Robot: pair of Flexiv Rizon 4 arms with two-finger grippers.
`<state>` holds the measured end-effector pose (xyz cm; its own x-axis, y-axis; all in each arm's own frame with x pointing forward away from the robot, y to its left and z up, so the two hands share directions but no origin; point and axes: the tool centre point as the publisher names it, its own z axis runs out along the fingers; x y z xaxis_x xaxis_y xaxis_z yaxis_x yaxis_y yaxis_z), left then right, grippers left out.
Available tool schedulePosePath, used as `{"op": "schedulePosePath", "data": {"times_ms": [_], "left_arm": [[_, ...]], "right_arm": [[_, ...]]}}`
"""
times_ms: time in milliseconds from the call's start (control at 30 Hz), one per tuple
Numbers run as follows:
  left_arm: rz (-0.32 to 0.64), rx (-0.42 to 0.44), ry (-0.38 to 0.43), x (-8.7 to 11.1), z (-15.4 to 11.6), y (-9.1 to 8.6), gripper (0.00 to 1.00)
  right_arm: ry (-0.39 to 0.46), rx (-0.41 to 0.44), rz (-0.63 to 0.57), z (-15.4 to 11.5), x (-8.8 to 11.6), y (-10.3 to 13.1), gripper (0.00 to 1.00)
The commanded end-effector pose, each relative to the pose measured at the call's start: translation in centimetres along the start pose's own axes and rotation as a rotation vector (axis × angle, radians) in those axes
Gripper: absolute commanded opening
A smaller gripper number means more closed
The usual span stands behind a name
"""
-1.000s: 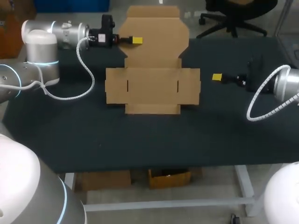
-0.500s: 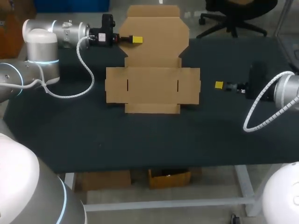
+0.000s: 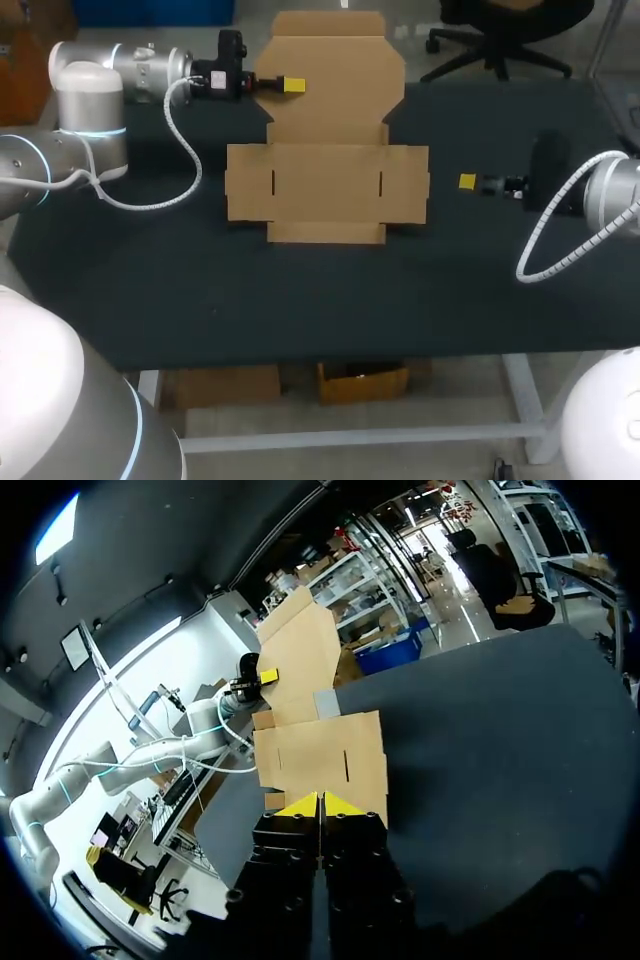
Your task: Assemble the packaging by folding the flat box into shape, placing the metal phone stand inside, and closing the box properly
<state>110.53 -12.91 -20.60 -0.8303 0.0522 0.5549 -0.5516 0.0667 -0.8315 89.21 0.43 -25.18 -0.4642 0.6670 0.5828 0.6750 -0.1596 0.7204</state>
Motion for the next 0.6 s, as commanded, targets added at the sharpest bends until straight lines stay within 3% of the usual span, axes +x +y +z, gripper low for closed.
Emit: {"op": "schedulePosePath", "data": {"times_ms": [33, 200, 600], "left_arm": [[0.0, -0.003, 0.016, -0.6, -0.1, -0.1, 0.0], [0.0, -0.003, 0.016, -0.6, -0.1, -0.1, 0.0], [0.116, -0.022, 0.014, 0.3, 0.2, -0.9, 0.0]], "right_arm": [[-0.012, -0.015, -0.028, -0.4, 0.5, -0.2, 0.0], [-0.039, -0.025, -0.069, -1.2, 0.2, -0.8, 0.0], [-0.096, -0.042, -0.148, -2.8, -0.2, -2.6, 0.0]]}}
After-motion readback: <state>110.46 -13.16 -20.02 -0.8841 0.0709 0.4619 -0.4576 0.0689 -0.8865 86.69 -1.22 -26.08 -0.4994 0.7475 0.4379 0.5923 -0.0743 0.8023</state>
